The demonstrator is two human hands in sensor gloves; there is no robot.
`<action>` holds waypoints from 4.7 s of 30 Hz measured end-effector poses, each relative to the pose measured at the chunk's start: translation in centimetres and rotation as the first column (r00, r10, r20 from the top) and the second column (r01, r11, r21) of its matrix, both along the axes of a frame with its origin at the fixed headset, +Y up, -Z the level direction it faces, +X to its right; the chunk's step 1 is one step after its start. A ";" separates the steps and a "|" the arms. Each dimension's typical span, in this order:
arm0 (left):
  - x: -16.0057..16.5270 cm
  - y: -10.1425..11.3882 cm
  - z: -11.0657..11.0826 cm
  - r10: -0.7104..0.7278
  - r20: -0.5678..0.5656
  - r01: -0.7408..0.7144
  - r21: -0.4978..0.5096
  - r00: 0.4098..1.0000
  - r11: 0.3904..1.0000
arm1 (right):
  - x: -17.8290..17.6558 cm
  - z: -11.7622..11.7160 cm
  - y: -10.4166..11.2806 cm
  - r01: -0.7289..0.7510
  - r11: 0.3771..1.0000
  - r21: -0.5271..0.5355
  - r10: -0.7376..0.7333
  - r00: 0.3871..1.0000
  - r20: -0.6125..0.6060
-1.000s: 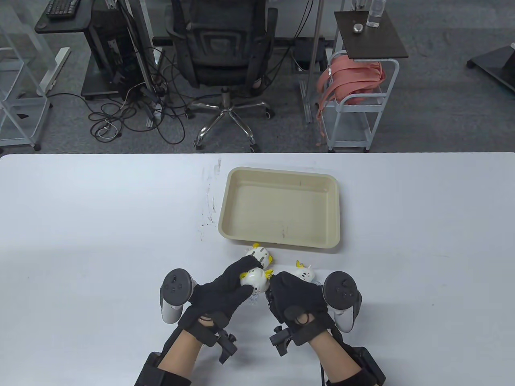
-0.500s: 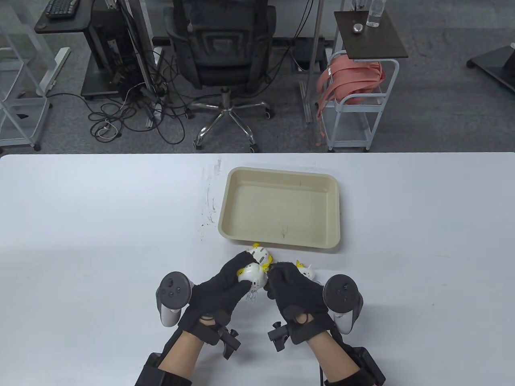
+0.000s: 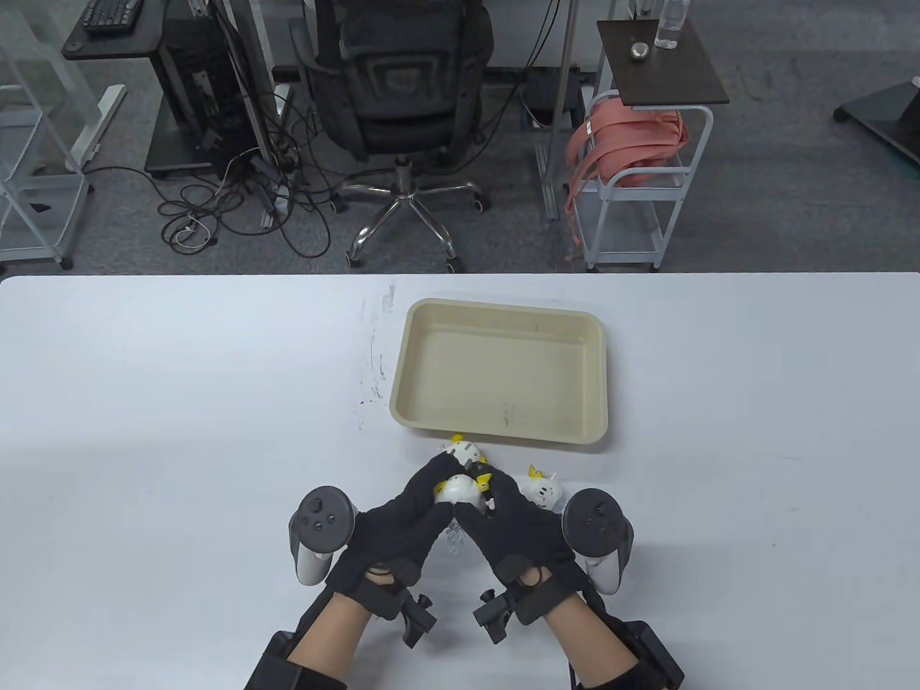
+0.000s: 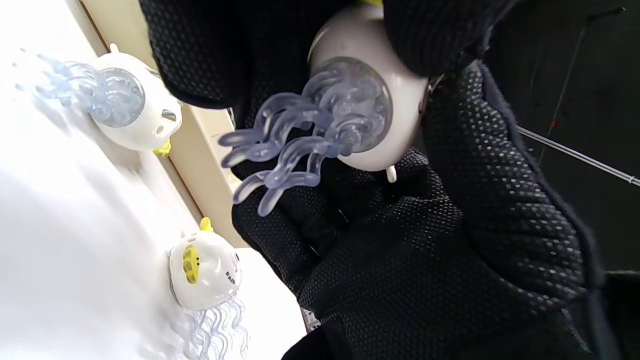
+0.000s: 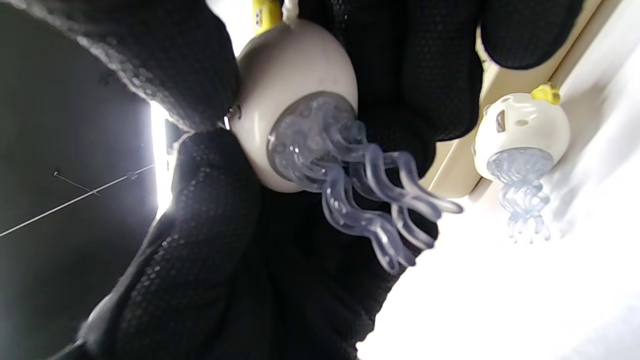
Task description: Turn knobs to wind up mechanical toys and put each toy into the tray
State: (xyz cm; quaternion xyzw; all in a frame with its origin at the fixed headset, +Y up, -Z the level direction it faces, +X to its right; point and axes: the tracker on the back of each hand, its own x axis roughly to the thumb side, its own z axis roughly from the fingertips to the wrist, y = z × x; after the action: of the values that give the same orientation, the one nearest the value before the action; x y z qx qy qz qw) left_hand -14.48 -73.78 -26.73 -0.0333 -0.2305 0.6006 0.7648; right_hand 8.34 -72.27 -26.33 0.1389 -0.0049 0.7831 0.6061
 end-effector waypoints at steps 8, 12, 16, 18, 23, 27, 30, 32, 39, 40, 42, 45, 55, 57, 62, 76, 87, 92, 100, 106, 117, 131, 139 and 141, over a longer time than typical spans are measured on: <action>-0.1 0.2 0.1 -0.026 -0.018 0.026 0.026 1.000 0.999 | 0.2 0.1 0.6 -0.005 0.999 0.053 0.003 0.999 0.037; -0.2 0.3 0.0 -0.051 -0.021 0.052 0.049 0.998 0.997 | 0.5 0.3 1.7 -0.088 0.987 0.135 0.077 0.993 0.088; -0.2 0.6 0.2 -0.084 -0.038 0.086 0.077 0.996 0.993 | 1.5 0.2 3.4 -0.090 0.978 0.186 0.063 0.987 0.145; -0.4 0.6 0.2 -0.119 -0.061 0.124 0.094 0.991 0.988 | 2.1 0.1 4.2 -0.088 0.975 0.203 0.053 0.983 0.176; -1.1 0.6 0.0 -0.206 -0.138 0.222 0.116 0.969 0.968 | 4.0 -0.5 6.1 -0.098 0.973 0.209 0.045 0.969 0.244; -1.6 0.4 -0.1 -0.262 -0.187 0.288 0.126 0.947 0.949 | 5.3 -1.1 7.3 -0.129 0.970 0.205 0.065 0.954 0.291; -1.8 0.4 -0.1 -0.311 -0.208 0.342 0.134 0.927 0.930 | 6.1 -1.8 8.0 -0.130 0.976 0.175 0.070 0.947 0.315; -1.8 0.5 -0.1 -0.336 -0.216 0.369 0.138 0.917 0.919 | 6.7 -2.4 8.3 -0.111 0.983 0.145 0.058 0.943 0.328; -1.9 0.5 0.1 -0.450 -0.290 0.503 0.146 0.845 0.852 | 8.5 -4.4 9.0 -0.067 0.997 0.037 0.048 0.922 0.385; -2.0 0.6 0.1 -0.460 -0.295 0.515 0.147 0.838 0.844 | 8.7 -4.7 9.1 -0.082 0.996 0.035 0.061 0.915 0.398; -2.2 0.6 0.0 -0.483 -0.307 0.541 0.142 0.820 0.829 | 9.0 -5.2 9.3 -0.115 0.993 0.040 0.088 0.904 0.419; -2.6 0.4 -0.1 -0.507 -0.322 0.566 0.121 0.799 0.815 | 9.2 -6.2 10.1 -0.198 0.979 0.050 0.154 0.873 0.462; -2.8 0.5 -0.2 -0.615 -0.356 0.685 0.110 0.704 0.720 | 6.5 -11.4 9.6 -0.636 0.764 -0.111 0.588 0.614 0.527; -2.7 0.5 -0.2 -0.642 -0.364 0.716 0.111 0.675 0.689 | 5.8 -12.3 8.7 -0.688 0.704 -0.176 0.667 0.554 0.499; -2.4 0.5 -0.2 -0.678 -0.362 0.750 0.098 0.639 0.654 | 4.2 -14.5 6.0 -0.774 0.576 -0.264 0.785 0.433 0.442; -2.0 0.5 -0.2 -0.709 -0.357 0.778 0.087 0.608 0.623 | 3.1 -16.8 1.6 -0.822 0.457 -0.341 0.878 0.356 0.319; -2.0 0.5 -0.2 -0.712 -0.349 0.775 0.076 0.610 0.627 | 2.3 -17.0 0.8 -0.848 0.406 -0.339 0.905 0.323 0.278; -2.1 0.5 -0.2 -0.712 -0.350 0.776 0.075 0.609 0.627 | 2.6 -16.8 0.8 -0.844 0.407 -0.348 0.906 0.324 0.272; -2.3 0.5 -0.2 -0.715 -0.353 0.777 0.062 0.604 0.626 | 2.7 -15.8 1.7 -0.840 0.445 -0.312 0.889 0.370 0.271; -2.6 0.6 -0.3 -0.712 -0.365 0.778 0.060 0.600 0.625 | 3.0 -13.9 2.9 -0.810 0.525 -0.260 0.847 0.470 0.247; -3.3 0.9 -0.3 -0.682 -0.396 0.759 0.060 0.615 0.649 | 3.2 -7.2 5.3 -0.746 0.663 -0.065 0.736 0.634 0.237; -3.6 1.1 -0.2 -0.693 -0.419 0.776 0.046 0.586 0.629 | 4.2 -1.8 4.2 -0.728 0.686 0.008 0.701 0.664 0.261; -3.4 0.9 -0.2 -0.712 -0.411 0.791 0.036 0.569 0.611 | 3.3 -1.3 1.4 -0.786 0.618 0.015 0.760 0.602 0.245; -3.2 0.9 -0.2 -0.717 -0.409 0.794 0.034 0.565 0.607 | 2.8 -1.1 0.9 -0.800 0.599 0.029 0.773 0.587 0.242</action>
State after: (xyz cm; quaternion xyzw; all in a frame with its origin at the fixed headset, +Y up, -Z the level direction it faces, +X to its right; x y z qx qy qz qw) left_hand -17.72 -72.90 -26.97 0.0623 -0.1149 0.1795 0.9750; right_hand 11.18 -71.36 -27.46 0.0862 -0.0581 0.9779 0.1817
